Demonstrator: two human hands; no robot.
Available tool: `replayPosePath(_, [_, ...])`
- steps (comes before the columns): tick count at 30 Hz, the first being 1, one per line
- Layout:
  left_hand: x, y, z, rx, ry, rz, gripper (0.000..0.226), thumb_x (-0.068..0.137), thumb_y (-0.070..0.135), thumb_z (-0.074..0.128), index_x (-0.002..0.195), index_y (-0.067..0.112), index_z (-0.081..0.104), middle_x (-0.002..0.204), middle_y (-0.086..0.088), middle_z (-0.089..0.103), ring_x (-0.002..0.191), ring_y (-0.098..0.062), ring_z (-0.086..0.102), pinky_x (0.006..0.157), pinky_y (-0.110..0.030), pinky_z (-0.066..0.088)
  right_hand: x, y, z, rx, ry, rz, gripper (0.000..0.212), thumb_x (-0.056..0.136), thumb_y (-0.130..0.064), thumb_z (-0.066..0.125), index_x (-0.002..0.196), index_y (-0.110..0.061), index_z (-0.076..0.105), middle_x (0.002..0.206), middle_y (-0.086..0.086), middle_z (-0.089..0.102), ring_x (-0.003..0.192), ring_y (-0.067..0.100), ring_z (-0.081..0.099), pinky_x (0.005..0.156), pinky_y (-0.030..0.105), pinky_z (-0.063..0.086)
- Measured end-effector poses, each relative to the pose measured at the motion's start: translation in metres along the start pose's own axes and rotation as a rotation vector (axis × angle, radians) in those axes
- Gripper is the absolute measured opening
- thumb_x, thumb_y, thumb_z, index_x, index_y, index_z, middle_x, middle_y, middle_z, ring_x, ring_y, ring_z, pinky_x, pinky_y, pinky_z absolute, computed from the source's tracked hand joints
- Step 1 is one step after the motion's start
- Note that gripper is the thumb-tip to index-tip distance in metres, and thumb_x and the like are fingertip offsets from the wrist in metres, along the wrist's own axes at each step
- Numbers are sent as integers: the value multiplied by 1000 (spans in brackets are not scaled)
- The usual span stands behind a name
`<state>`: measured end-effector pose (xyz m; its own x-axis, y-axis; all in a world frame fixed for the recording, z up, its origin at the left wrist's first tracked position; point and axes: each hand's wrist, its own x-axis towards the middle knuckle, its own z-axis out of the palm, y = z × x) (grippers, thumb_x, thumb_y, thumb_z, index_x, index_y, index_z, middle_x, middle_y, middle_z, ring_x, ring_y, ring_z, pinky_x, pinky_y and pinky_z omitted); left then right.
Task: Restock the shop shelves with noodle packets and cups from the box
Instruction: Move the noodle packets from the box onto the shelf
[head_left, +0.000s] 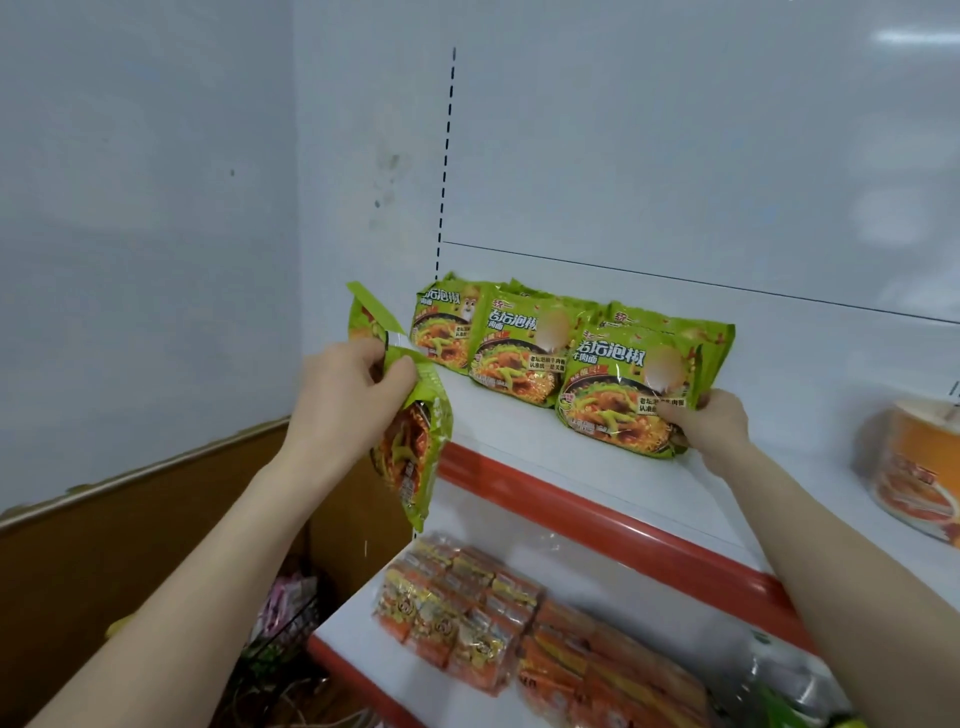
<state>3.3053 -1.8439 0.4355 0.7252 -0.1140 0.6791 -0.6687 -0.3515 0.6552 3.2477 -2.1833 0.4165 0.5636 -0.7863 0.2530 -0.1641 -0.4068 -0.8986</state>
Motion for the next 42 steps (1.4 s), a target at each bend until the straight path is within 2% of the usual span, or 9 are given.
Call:
replayPosePath(6, [4, -5, 2, -32, -19, 2, 58, 67, 46, 44, 74, -10, 56, 68, -33, 56, 60, -44, 61, 58, -55, 52, 11, -4, 13, -99, 56, 12, 16, 80, -12, 69, 82, -3, 57, 99, 21, 62, 87, 38, 63, 81, 50, 53])
replayPosePath(10, [5, -4, 1, -11, -4, 20, 51, 71, 40, 46, 71, -11, 53, 66, -33, 57, 60, -44, 60, 58, -54, 50, 9, -2, 10, -110, -3, 40, 28, 82, -13, 67, 104, 3, 59, 96, 16, 61, 61, 25, 59, 48, 20, 52])
replayPosePath(14, [5, 0, 2, -26, 17, 19, 41, 77, 32, 52, 59, -3, 43, 55, -26, 45, 51, -39, 49, 51, -42, 45, 0, -10, -4, -174, 31, 18, 40, 81, -16, 69, 111, 6, 56, 106, 19, 62, 89, 33, 58, 80, 41, 50])
replayPosePath(18, [10, 8, 6, -82, 43, 9, 39, 81, 29, 55, 54, 6, 36, 54, -7, 30, 56, -20, 30, 56, -33, 25, -42, -33, -3, -229, 157, -333, 38, 88, -21, 59, 119, 0, 51, 119, 16, 57, 111, 29, 53, 89, 35, 42])
replayPosePath(21, [15, 16, 11, -121, 63, -1, 42, 83, 26, 57, 54, 6, 35, 53, -8, 28, 56, -20, 29, 56, -33, 24, -88, -64, 9, 76, -271, -452, 24, 82, -21, 68, 104, -15, 60, 103, 3, 65, 94, 14, 62, 76, 18, 52])
replayPosePath(25, [21, 31, 19, -112, 72, -7, 44, 87, 20, 54, 52, 12, 29, 50, -2, 25, 54, -21, 27, 54, -31, 23, -131, -92, 30, 159, -768, -458, 57, 64, -30, 77, 113, -36, 48, 117, -7, 57, 103, 4, 61, 89, 26, 51])
replayPosePath(31, [32, 39, 21, -204, -18, -30, 42, 86, 29, 52, 52, 8, 41, 56, -23, 52, 61, -35, 60, 62, -42, 51, -137, -100, 58, 276, -453, -573, 34, 79, -11, 70, 104, -26, 52, 88, -16, 54, 70, -13, 59, 60, 4, 46])
replayPosePath(38, [16, 31, 9, -335, -41, -15, 16, 93, 21, 52, 82, 17, 63, 73, -3, 68, 68, -16, 69, 77, -41, 55, -120, -92, 69, 506, -359, -333, 11, 87, -11, 61, 94, -3, 63, 79, 21, 64, 75, 15, 66, 59, 24, 58])
replayPosePath(42, [1, 2, 9, -339, 128, -224, 23, 85, 31, 63, 102, 18, 58, 83, -1, 63, 81, -16, 63, 79, -37, 51, -116, -93, 71, 909, -440, -106, 10, 90, -6, 54, 99, -9, 58, 93, 6, 68, 78, 17, 70, 67, 33, 60])
